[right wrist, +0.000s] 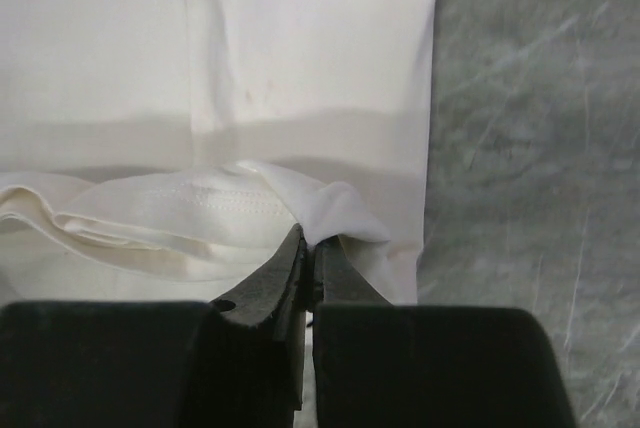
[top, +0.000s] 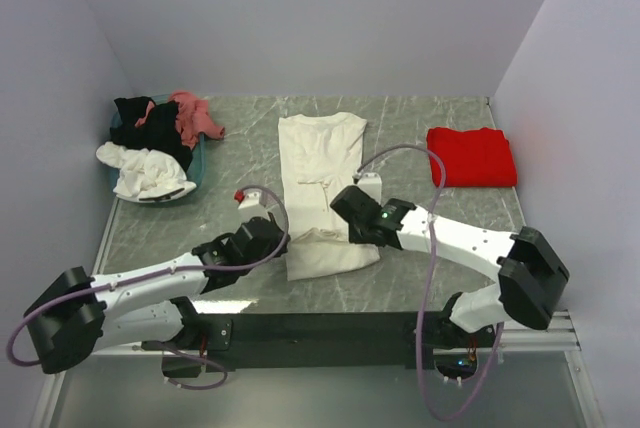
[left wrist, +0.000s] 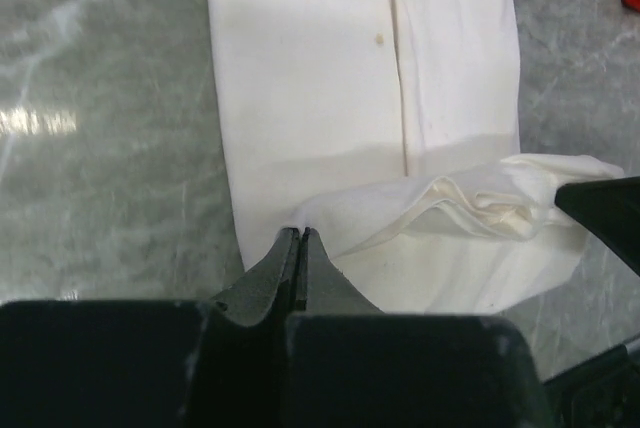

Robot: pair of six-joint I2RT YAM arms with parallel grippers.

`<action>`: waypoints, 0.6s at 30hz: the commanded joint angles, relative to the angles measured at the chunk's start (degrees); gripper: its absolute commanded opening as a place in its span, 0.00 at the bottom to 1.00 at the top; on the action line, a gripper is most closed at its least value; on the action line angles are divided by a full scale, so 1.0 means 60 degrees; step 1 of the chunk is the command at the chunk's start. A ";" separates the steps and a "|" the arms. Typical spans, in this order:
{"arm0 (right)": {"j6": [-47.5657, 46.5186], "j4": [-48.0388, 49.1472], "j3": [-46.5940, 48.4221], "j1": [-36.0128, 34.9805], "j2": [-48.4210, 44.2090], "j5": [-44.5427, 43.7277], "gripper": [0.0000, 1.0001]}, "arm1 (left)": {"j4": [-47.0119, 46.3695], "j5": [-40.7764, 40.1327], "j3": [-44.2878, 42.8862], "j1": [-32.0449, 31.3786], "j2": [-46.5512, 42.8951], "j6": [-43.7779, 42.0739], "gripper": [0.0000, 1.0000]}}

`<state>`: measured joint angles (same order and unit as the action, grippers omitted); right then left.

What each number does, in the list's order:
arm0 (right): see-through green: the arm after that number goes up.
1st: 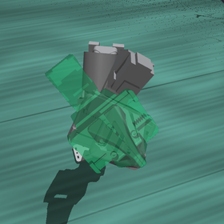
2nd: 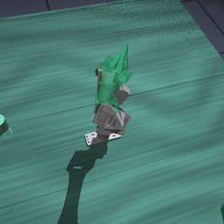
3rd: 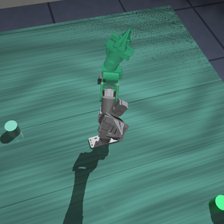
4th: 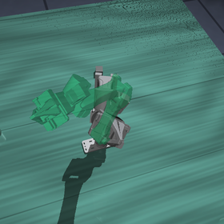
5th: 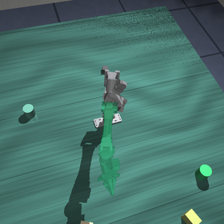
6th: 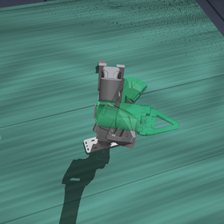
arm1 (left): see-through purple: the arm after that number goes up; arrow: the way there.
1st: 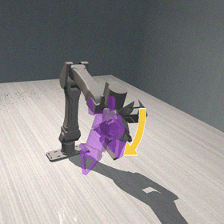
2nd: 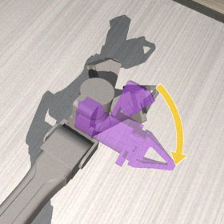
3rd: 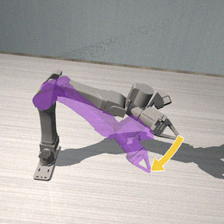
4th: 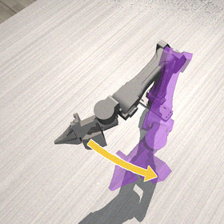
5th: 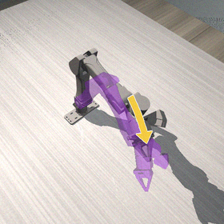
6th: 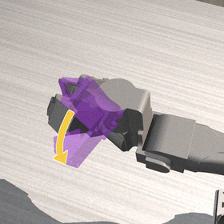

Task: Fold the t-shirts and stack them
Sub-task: Fold the tshirt

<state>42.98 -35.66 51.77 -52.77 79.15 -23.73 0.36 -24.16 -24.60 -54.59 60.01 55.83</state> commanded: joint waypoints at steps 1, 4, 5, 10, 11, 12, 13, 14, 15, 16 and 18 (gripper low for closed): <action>-0.1068 0.0596 0.0862 0.0561 0.0444 -0.0250 0.00 | -0.1113 0.0876 -0.0674 0.0820 0.0557 -0.1451 0.00; -0.1376 0.0670 0.1259 0.0870 0.0986 -0.0192 0.00 | -0.1567 0.1374 -0.0982 0.1464 0.1143 -0.1994 0.00; -0.1479 0.0713 0.1332 0.1059 0.1234 -0.0177 0.00 | -0.1612 0.1506 -0.1099 0.1611 0.1320 -0.2083 0.00; -0.1933 0.0787 0.1977 0.1632 0.1851 -0.0118 0.00 | -0.2037 0.2342 -0.1861 0.2374 0.2697 -0.2654 0.00; -0.1992 0.0787 0.2064 0.1691 0.2011 -0.0118 0.00 | -0.2096 0.2401 -0.1978 0.2490 0.2887 -0.2713 0.00; -0.2051 0.0816 0.2196 0.1851 0.2100 -0.0103 0.00 | -0.2140 0.2488 -0.2240 0.2550 0.3208 -0.2786 0.00; -0.2153 0.0831 0.2270 0.1910 0.2158 -0.0089 0.00 | -0.2169 0.2562 -0.2359 0.2608 0.3371 -0.2903 0.00; -0.2212 0.0860 0.2328 0.1983 0.2290 -0.0045 0.00 | -0.2184 0.2533 -0.2476 0.2652 0.3503 -0.2933 0.00; -0.2270 0.0889 0.2474 0.2100 0.2363 -0.0001 0.00 | -0.2170 0.2504 -0.2695 0.2769 0.3649 -0.2948 0.00; -0.2387 0.0933 0.2562 0.2174 0.2422 0.0014 0.00 | -0.2184 0.2591 -0.2798 0.2842 0.3912 -0.2977 0.00; -0.2563 0.0904 0.2883 0.2349 0.2715 0.0072 0.00 | -0.2199 0.2577 -0.3003 0.2975 0.4191 -0.2977 0.00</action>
<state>30.72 -32.05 64.84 -40.32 94.17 -22.70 -9.93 -10.31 -39.16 -37.87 83.46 40.07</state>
